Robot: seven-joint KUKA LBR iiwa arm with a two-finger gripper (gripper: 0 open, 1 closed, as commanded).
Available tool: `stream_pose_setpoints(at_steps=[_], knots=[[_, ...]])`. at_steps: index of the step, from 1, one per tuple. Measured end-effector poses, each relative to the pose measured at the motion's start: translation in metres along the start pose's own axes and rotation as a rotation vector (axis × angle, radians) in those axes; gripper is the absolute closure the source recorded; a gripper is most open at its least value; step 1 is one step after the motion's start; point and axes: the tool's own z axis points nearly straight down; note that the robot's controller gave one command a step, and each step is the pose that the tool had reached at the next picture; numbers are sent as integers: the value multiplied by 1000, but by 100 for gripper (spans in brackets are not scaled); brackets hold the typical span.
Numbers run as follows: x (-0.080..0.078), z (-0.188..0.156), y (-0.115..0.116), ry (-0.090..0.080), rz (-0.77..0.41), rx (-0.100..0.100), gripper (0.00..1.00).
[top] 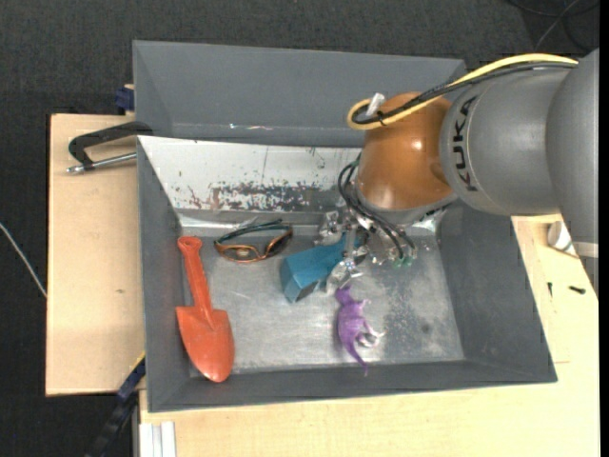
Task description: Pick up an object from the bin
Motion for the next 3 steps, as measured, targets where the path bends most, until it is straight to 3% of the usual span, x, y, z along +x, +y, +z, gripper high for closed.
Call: stream_pose_setpoints(at_steps=[2,3], knots=[[5,-19,0,9,0,1,100],[3,-40,0,3,0,4,100]])
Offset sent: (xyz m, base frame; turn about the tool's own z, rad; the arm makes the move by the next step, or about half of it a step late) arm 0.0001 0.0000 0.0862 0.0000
